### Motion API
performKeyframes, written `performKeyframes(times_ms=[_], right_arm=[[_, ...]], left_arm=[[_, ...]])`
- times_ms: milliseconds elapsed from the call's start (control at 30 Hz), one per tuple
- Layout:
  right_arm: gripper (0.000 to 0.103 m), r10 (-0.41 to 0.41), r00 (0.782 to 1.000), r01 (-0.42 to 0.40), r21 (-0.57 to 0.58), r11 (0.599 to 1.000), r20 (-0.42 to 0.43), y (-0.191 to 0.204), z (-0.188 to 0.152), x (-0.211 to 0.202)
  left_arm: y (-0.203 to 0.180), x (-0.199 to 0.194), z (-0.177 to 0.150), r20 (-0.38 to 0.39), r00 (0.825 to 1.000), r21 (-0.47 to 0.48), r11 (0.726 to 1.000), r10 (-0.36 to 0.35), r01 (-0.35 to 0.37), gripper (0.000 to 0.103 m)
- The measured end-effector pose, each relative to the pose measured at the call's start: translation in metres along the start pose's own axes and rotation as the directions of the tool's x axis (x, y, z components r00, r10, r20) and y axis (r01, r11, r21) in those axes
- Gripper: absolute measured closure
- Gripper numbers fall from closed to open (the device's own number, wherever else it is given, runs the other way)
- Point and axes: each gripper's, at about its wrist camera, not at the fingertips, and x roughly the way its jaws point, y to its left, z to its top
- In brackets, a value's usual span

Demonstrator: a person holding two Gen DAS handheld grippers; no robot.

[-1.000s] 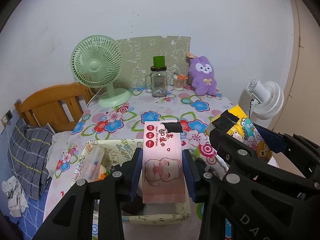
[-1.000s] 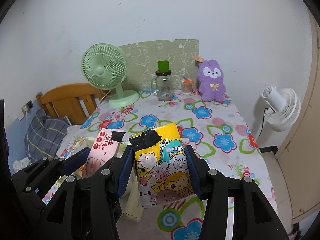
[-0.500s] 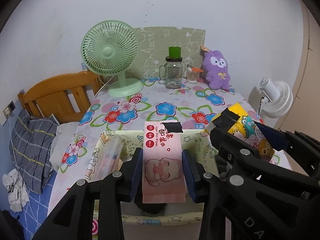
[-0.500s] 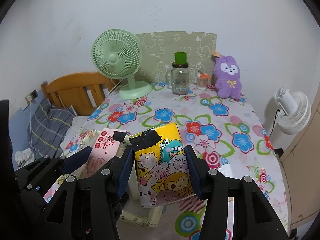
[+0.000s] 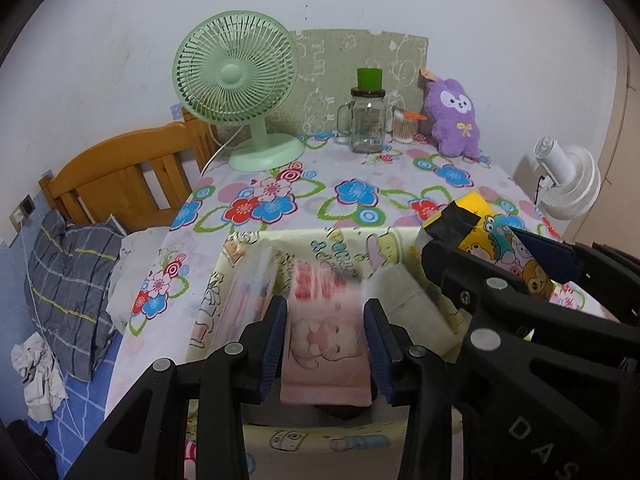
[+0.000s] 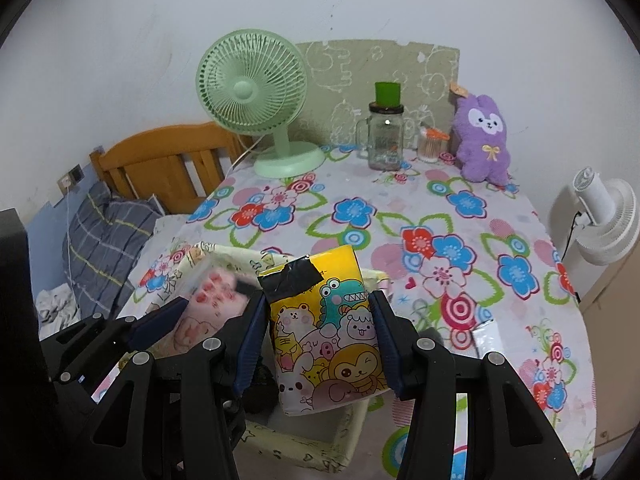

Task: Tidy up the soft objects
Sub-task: 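Open the left gripper to drop the pink pack while the right drops the yellow bag into the box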

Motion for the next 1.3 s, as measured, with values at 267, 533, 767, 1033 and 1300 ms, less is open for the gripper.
performKeyframes(times_ms=[267, 533, 767, 1033, 1300], right_arm=[[0.049, 0.026, 0.999, -0.026, -0.017, 1.000, -0.028, 0.010, -0.001, 0.017], [0.049, 0.058, 0.997, -0.059, -0.024, 0.998, -0.041, 0.019, -0.003, 0.025], [0.039, 0.066, 0.996, -0.069, -0.051, 0.996, -0.060, 0.025, -0.004, 0.030], [0.026, 0.026, 1.000, -0.027, -0.073, 0.997, -0.017, 0.021, -0.003, 0.018], [0.020, 0.015, 1.000, -0.014, -0.056, 0.998, 0.011, 0.010, -0.002, 0.002]], left_arm=[[0.010, 0.002, -0.003, -0.012, 1.000, -0.007, 1.000, -0.023, 0.023, 0.043], [0.018, 0.002, -0.004, -0.006, 1.000, -0.026, 1.000, -0.011, 0.010, 0.029], [0.021, 0.003, -0.006, -0.012, 1.000, -0.027, 1.000, 0.007, -0.007, 0.022], [0.016, 0.000, -0.004, -0.002, 1.000, -0.026, 1.000, -0.004, 0.004, 0.016], [0.006, -0.010, 0.000, 0.021, 1.000, -0.017, 1.000, -0.012, 0.013, 0.010]])
